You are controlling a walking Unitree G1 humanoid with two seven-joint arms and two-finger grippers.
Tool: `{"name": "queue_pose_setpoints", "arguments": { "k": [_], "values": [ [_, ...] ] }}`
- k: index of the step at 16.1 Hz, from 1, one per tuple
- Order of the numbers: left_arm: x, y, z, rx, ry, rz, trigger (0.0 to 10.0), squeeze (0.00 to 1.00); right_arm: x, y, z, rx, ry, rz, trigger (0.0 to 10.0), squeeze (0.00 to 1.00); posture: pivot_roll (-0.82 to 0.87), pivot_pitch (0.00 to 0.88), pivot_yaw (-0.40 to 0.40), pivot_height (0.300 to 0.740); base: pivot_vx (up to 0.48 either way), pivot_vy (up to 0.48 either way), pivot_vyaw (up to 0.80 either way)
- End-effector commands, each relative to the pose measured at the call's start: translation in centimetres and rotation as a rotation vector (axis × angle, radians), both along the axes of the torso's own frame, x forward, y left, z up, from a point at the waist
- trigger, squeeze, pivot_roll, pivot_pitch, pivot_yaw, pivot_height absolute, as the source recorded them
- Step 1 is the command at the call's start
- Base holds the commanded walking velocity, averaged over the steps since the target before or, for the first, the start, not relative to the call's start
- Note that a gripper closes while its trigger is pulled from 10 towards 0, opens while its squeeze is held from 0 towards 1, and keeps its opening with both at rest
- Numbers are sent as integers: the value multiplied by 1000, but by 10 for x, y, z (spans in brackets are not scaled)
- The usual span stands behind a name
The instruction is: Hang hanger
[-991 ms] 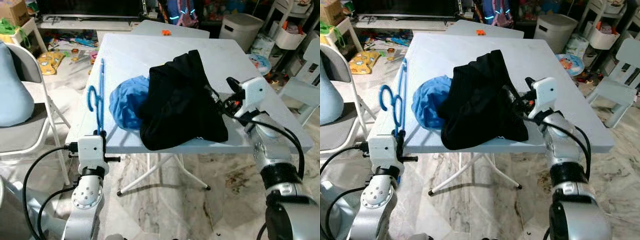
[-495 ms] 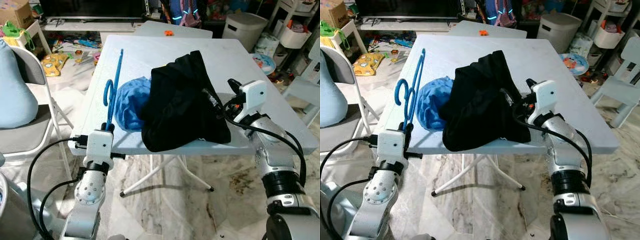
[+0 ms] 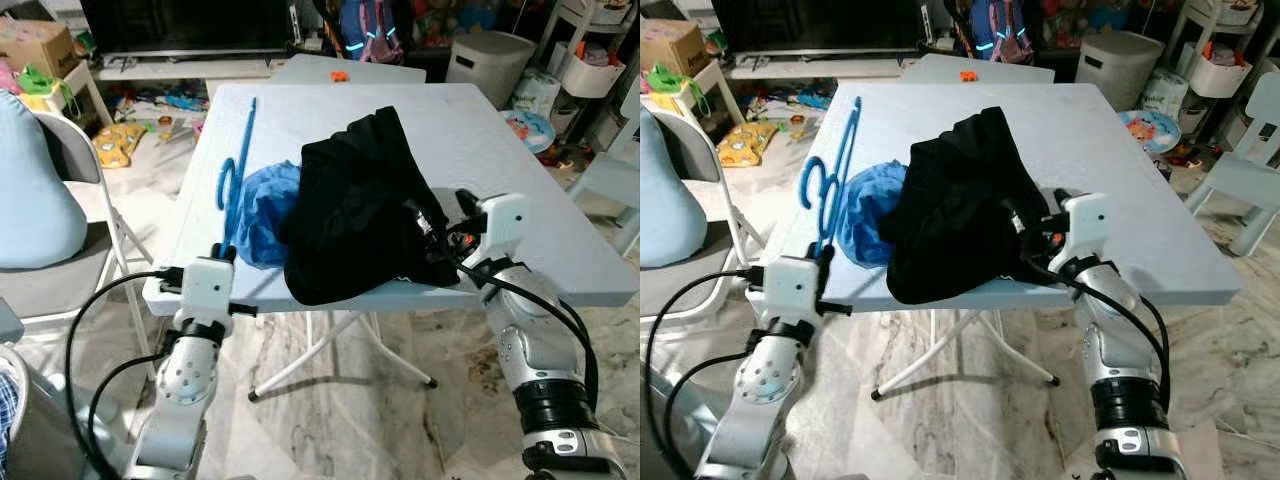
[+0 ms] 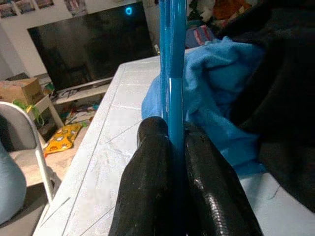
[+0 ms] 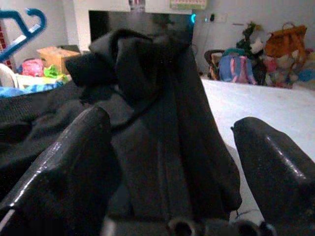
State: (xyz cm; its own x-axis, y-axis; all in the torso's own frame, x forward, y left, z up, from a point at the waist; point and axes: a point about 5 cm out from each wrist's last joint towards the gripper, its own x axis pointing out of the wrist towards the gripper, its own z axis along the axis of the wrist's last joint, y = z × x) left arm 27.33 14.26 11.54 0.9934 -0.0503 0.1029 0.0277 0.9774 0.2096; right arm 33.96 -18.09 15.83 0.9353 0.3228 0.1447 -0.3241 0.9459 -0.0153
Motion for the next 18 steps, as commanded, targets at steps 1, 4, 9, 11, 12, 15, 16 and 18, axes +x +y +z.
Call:
{"name": "queue_pose_setpoints", "arguments": {
  "k": [1,4,9,11,12,15,16,18],
  "values": [
    [2,-2,0,6,4,-10,10000,0,-2,-4,3,3,1,-15,10000,0,69,17,9,740,0,0,0],
    [4,-3,0,4,5,-12,10000,0,-2,-6,3,-2,6,-23,10000,0,69,18,7,740,-181,0,0],
    [3,-3,-3,2,16,-5,10000,0,0,-4,6,-7,8,-17,10000,0,75,19,4,740,-319,0,0],
    [3,-2,-4,0,19,-3,10000,0,-1,-5,6,-9,8,-19,10000,0,72,20,5,740,-345,0,0],
    [3,-3,-4,0,20,-5,10000,0,-1,-5,6,-10,9,-21,10000,0,72,21,6,740,-345,0,0],
    [3,-4,-5,0,24,-13,10000,0,-1,-9,6,-25,11,-31,10000,0,68,25,11,740,-341,0,0],
    [3,-5,-5,0,26,-17,10000,0,-1,-10,6,-48,16,-19,10000,0,64,30,19,740,-345,0,0],
    [4,-6,-5,5,30,-31,10000,0,-2,-11,7,-94,15,14,10000,0,54,35,29,740,-339,0,0]
  ]
}}
